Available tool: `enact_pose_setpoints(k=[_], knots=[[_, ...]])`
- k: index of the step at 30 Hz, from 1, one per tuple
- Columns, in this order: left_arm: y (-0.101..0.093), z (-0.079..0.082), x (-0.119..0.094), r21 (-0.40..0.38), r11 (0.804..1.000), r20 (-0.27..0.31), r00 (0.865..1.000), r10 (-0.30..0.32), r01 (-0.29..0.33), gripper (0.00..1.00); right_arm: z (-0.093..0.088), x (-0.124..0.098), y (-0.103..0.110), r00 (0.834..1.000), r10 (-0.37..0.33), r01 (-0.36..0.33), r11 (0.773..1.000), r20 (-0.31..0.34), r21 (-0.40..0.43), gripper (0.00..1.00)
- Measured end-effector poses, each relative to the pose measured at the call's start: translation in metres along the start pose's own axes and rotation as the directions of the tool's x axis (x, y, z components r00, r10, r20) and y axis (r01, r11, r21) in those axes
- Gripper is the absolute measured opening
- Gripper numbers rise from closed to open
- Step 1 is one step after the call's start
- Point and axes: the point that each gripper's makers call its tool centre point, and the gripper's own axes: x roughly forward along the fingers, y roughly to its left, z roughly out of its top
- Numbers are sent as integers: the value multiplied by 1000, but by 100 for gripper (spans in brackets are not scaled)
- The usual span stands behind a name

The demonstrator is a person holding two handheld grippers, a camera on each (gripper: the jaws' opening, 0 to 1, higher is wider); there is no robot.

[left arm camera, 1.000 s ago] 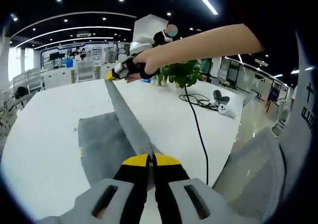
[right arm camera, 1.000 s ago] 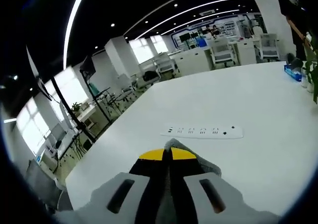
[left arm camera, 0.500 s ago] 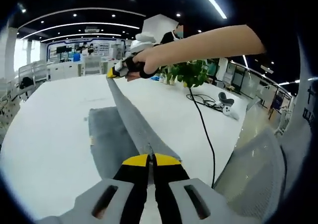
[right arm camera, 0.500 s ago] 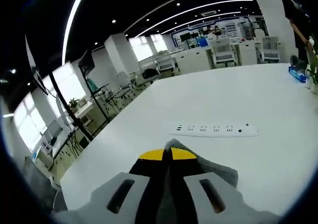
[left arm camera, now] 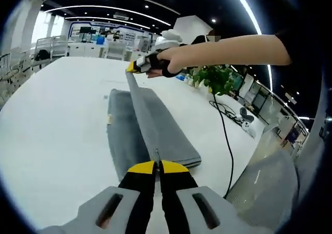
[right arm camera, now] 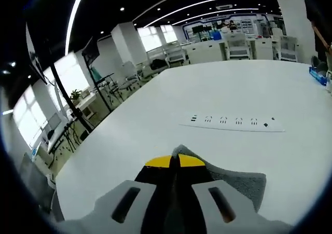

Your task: Fold the towel on the table until its edges align and the towel forms a compact rectangular stack.

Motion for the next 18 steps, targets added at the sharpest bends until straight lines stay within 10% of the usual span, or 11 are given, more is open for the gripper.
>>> enact_pose_setpoints(k=[7,18], knots=[[4,1,-4,-95,995,35,999,-5,9,3,-6,11,3,1000,10,-10,1000,-7,3,0],[-12,34,-16,-23,999,98,995,-35,38,3,17,-7,4,999,-3,1,1000,48,27,0]])
